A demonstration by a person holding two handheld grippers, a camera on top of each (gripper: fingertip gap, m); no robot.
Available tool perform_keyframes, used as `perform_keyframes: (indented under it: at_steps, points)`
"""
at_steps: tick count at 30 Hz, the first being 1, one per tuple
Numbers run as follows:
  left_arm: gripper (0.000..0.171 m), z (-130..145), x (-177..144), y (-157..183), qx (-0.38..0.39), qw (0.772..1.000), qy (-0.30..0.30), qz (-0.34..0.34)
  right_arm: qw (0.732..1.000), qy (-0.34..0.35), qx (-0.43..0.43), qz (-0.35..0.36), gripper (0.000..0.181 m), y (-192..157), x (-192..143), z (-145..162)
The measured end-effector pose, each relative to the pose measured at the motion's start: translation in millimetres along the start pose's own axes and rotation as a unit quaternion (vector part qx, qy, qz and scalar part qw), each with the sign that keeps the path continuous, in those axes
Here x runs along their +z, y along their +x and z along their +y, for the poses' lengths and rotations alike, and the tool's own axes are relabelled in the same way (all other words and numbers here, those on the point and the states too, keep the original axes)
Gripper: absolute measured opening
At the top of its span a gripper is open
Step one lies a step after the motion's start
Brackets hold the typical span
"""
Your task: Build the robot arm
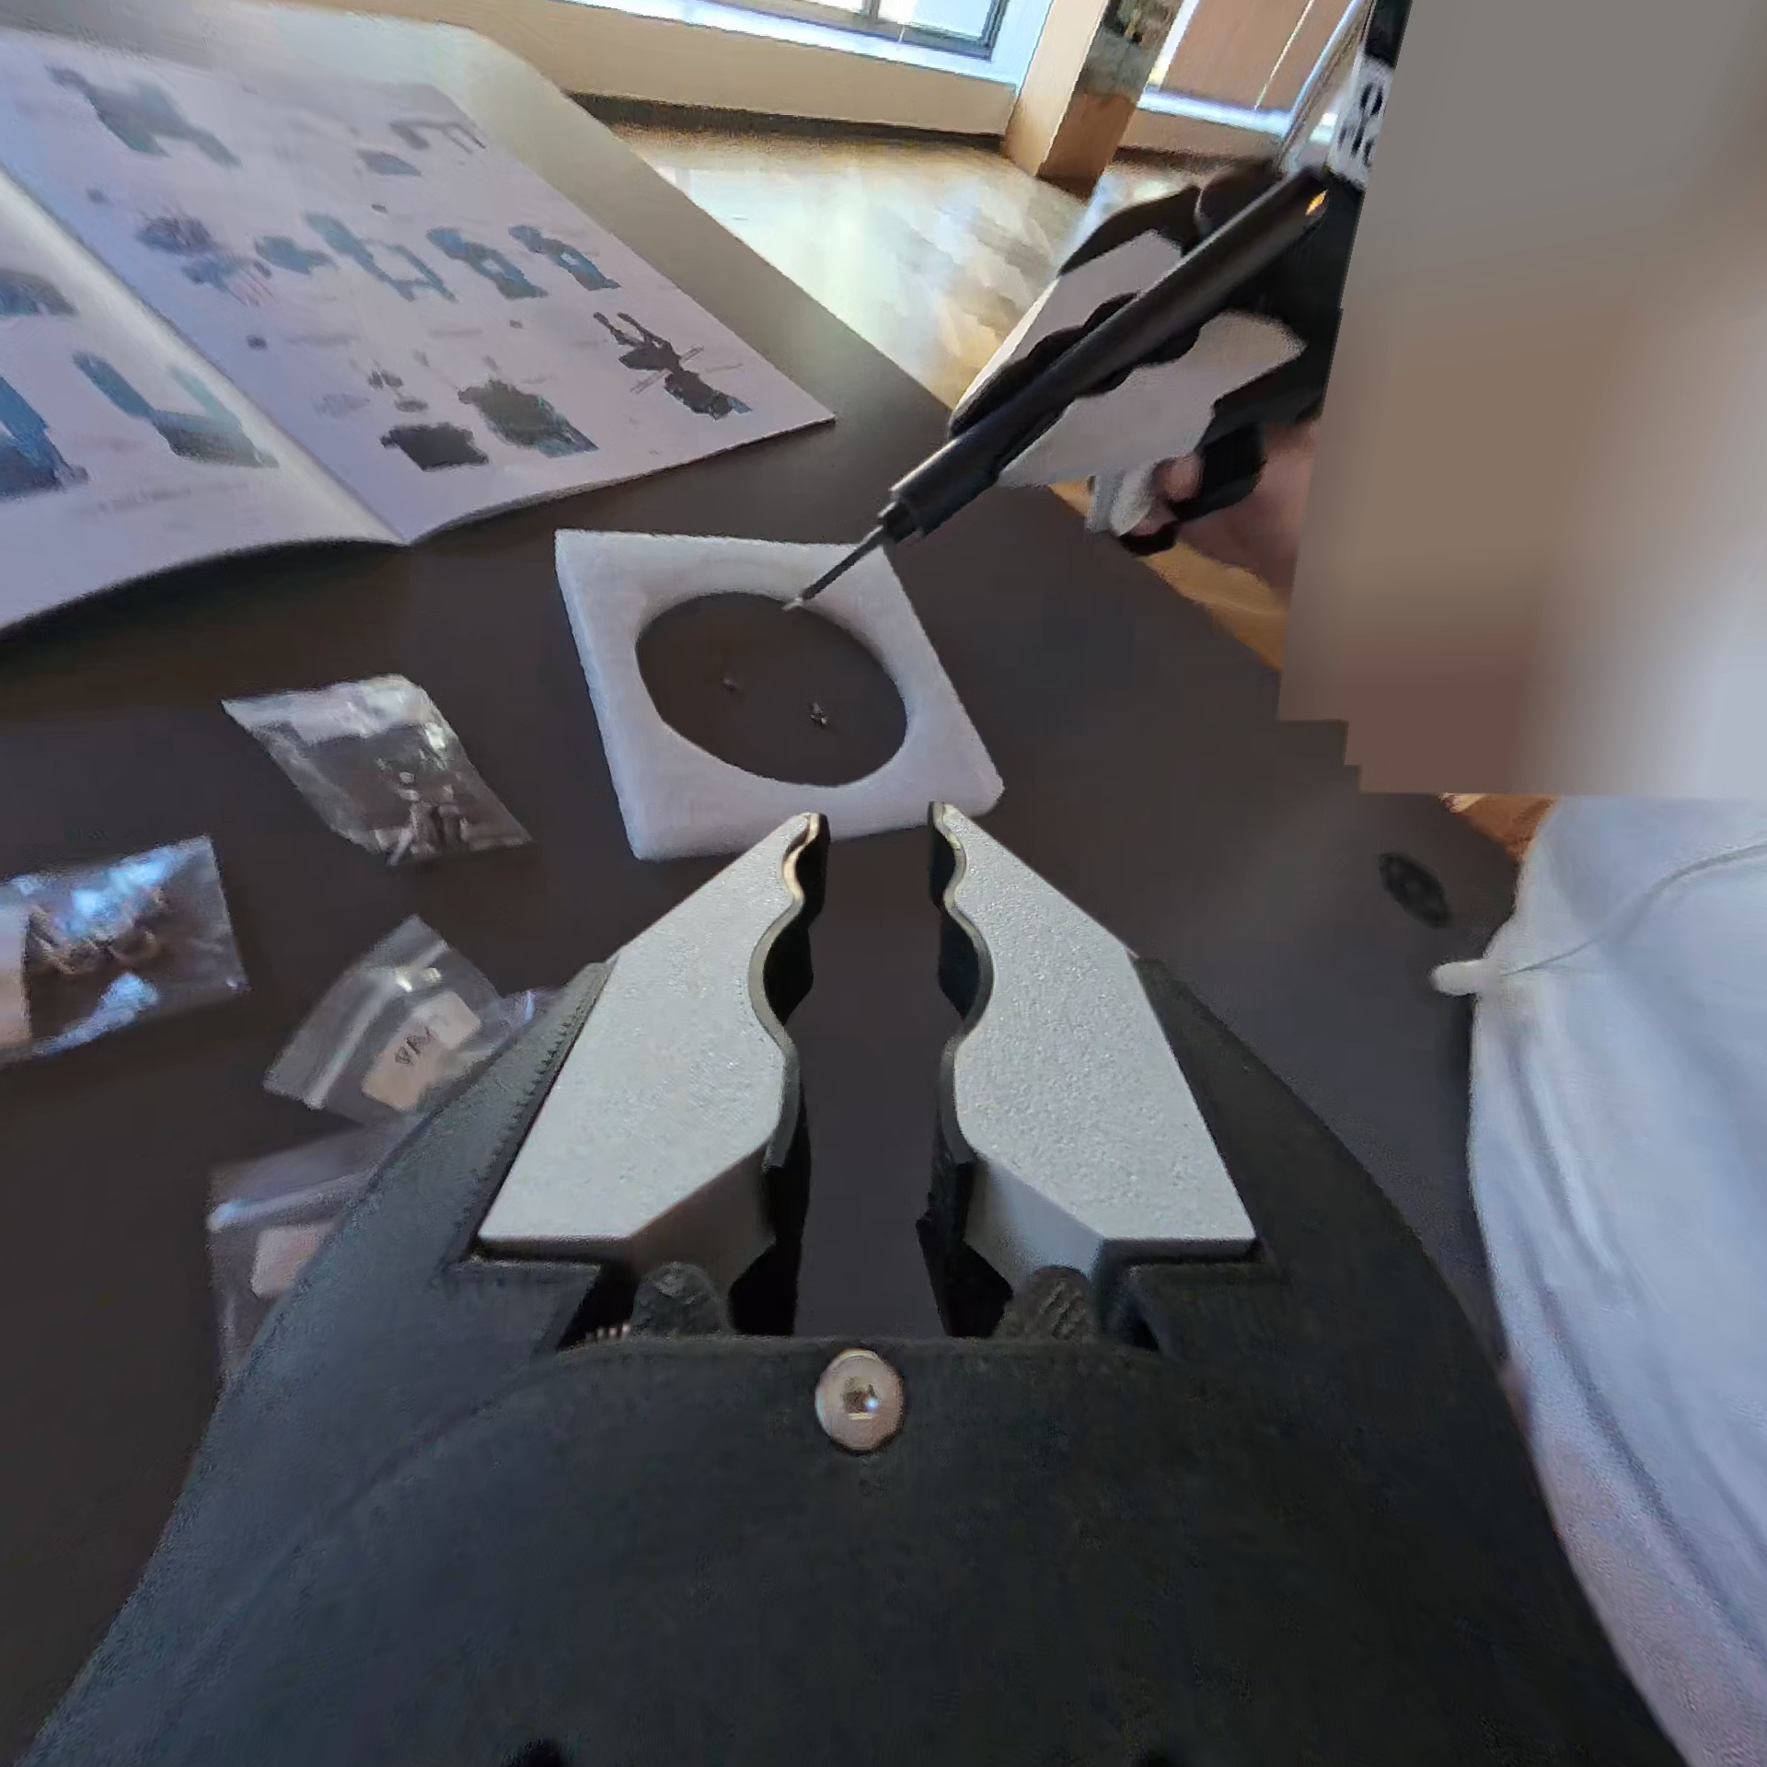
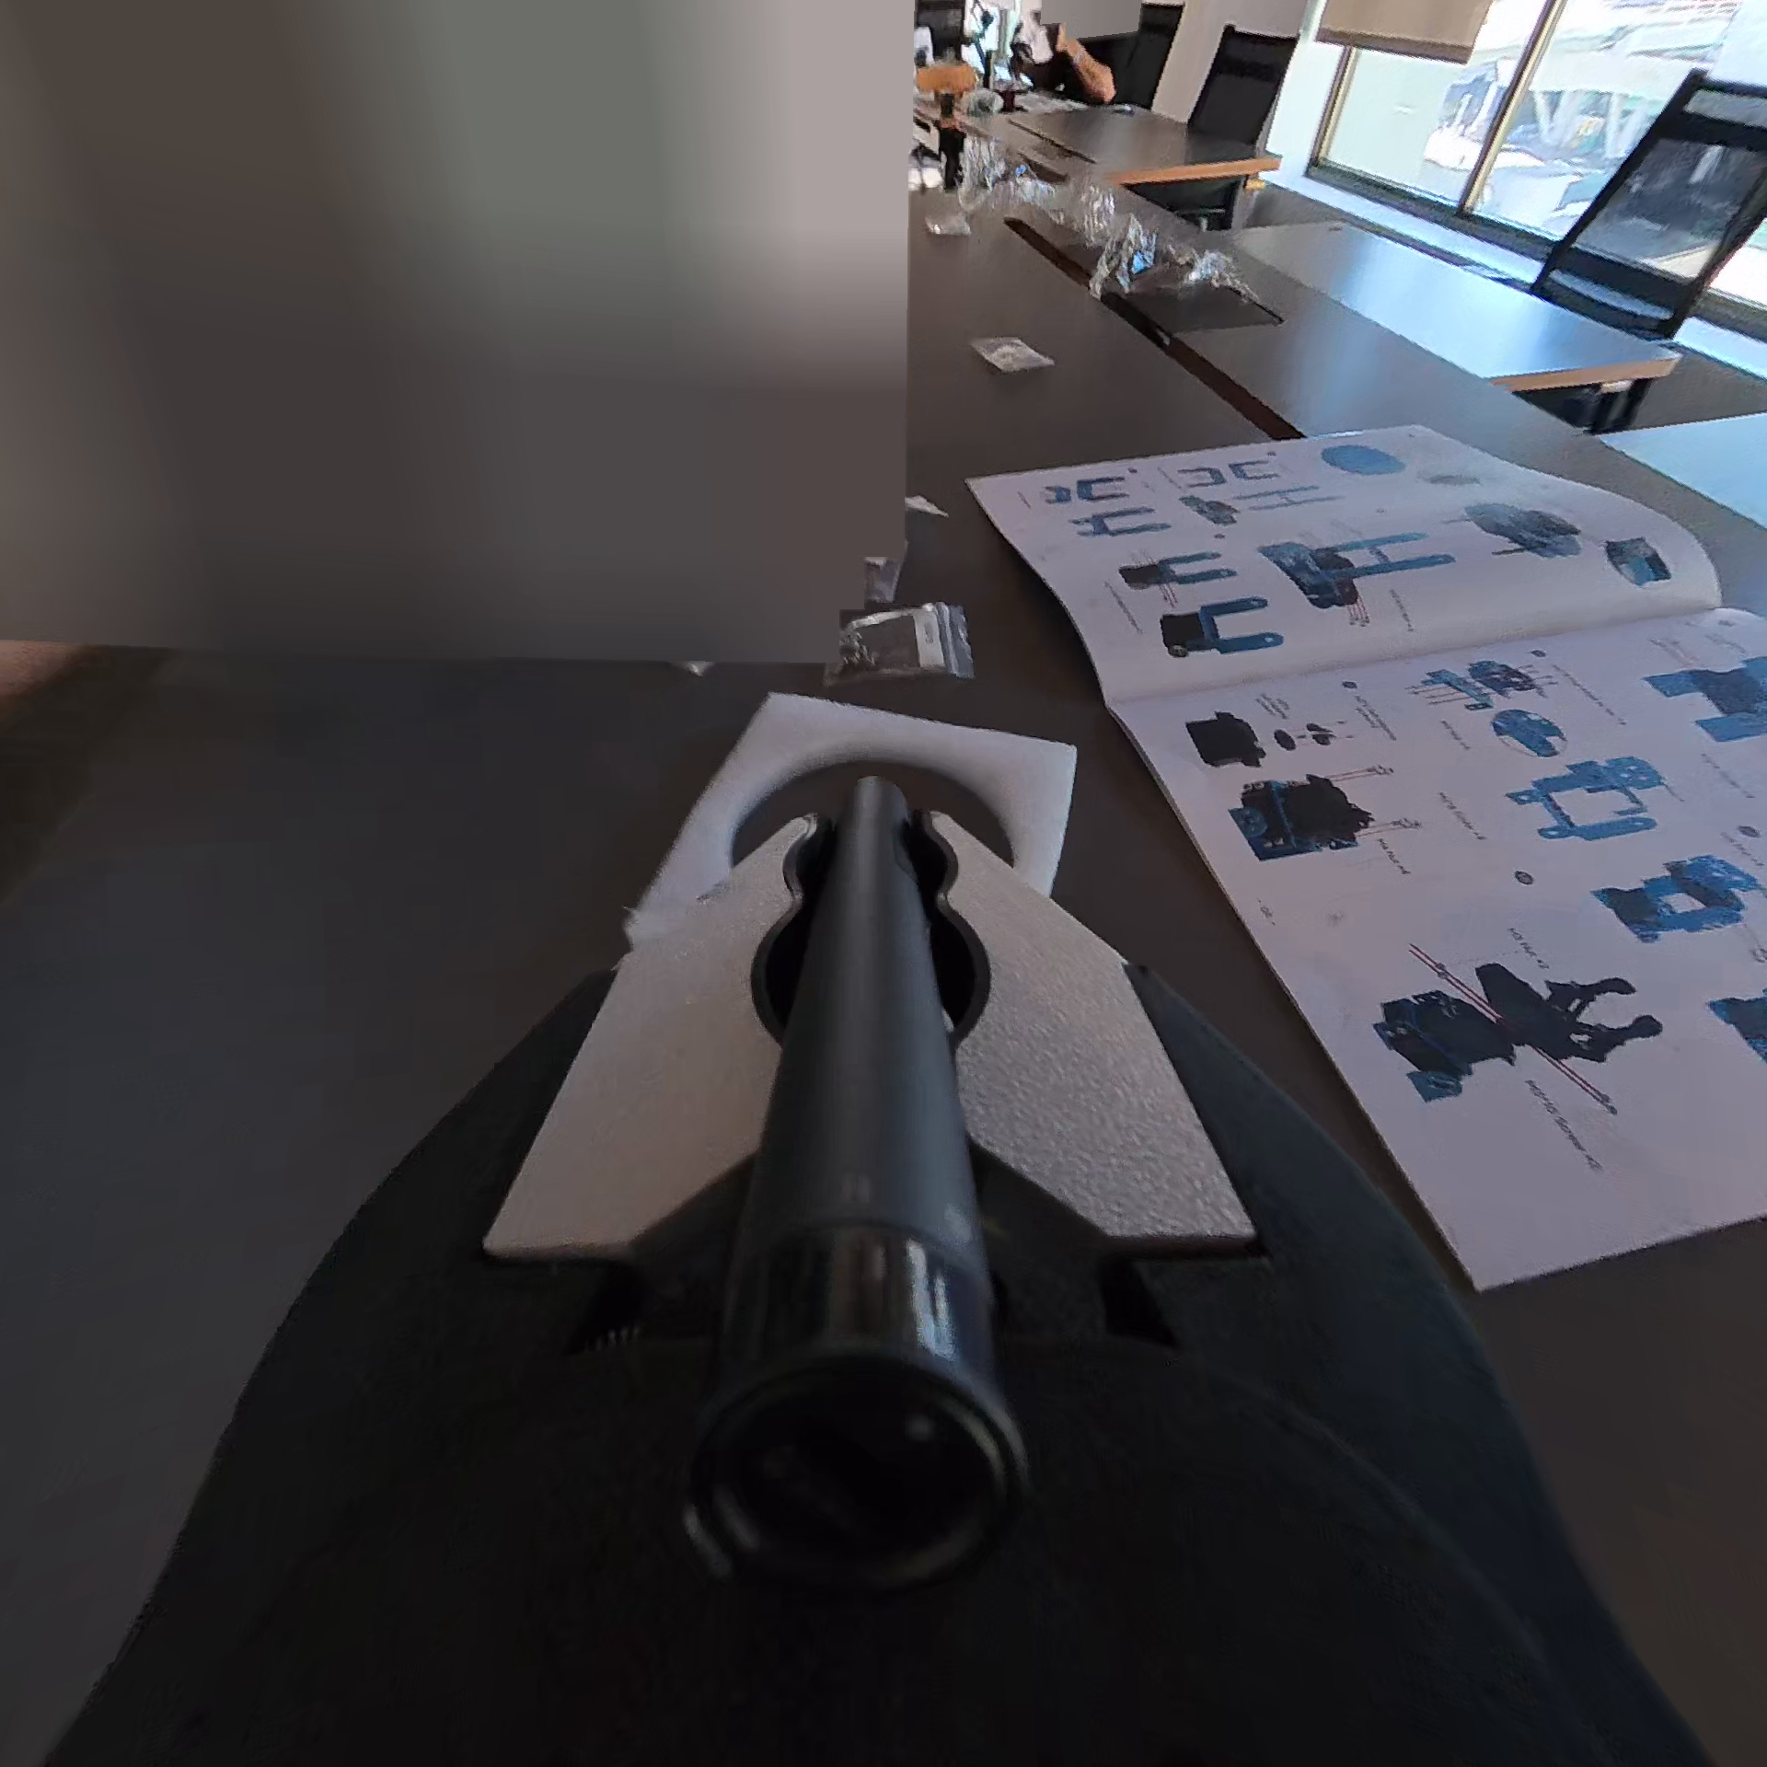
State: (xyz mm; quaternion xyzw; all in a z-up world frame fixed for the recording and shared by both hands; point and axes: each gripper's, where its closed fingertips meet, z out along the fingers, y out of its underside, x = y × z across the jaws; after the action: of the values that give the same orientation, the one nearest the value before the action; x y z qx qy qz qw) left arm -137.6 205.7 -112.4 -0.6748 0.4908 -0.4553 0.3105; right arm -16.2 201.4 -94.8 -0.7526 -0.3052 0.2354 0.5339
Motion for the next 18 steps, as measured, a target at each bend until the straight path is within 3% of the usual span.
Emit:
perform_keyframes:
  at_steps: [4,7,9,11,14,18]
  points:
    - [0.016,-21.4,16.7,1.0,0.129,0.991,0.003,-0.045,0.998,0.030,0.048,-0.041,0.017,-12.5,-17.5,-27.4]
    - [0.009,-41.5,30.3,18.8,0.196,0.980,0.025,-0.022,0.993,0.046,0.076,-0.078,0.017,-26.1,-29.6,-45.0]
    - [0.009,-51.4,33.8,35.1,0.171,0.983,0.041,0.047,0.989,0.060,0.087,-0.101,0.017,-36.2,-37.3,-55.3]
    - [0.009,-61.4,30.6,44.5,0.098,0.986,0.058,0.124,0.986,0.074,0.091,-0.116,0.017,-45.2,-45.2,-64.3]
    - [0.011,-73.0,12.2,67.1,0.001,0.961,0.084,0.263,0.986,0.085,0.083,-0.121,0.017,-54.9,-56.0,-73.1]
    - [0.015,-80.0,5.5,79.0,-0.038,0.944,0.113,0.309,0.985,0.097,0.071,-0.126,0.017,-65.0,-65.6,-81.5]
